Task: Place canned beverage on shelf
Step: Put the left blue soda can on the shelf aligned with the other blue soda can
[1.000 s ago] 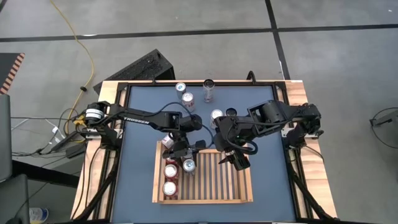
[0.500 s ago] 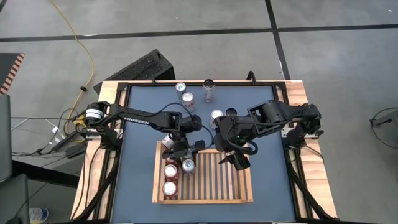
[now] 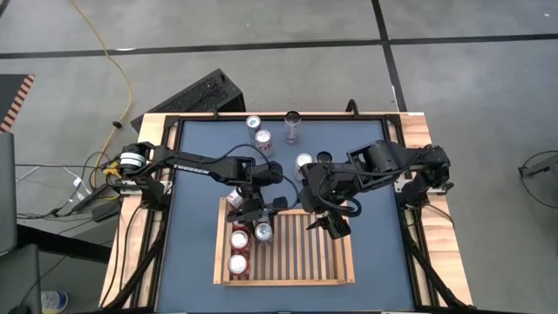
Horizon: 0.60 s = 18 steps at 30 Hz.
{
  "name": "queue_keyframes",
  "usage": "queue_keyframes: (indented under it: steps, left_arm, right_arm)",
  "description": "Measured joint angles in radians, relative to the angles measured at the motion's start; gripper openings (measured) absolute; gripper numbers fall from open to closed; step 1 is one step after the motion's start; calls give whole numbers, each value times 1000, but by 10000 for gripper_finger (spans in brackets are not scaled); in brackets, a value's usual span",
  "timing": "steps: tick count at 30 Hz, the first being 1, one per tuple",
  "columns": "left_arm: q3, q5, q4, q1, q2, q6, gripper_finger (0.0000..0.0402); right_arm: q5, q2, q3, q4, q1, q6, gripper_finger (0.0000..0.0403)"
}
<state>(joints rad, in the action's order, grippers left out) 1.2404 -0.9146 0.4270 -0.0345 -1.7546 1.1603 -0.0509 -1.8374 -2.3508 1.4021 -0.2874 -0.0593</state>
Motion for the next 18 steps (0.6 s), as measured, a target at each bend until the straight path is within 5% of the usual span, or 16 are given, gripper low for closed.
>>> queue_keyframes:
  steps: [18]
  left_arm:
    - [0, 8, 14, 2, -14, 5, 241]
  right_arm:
    - [0, 0, 0, -7, 0, 0, 308]
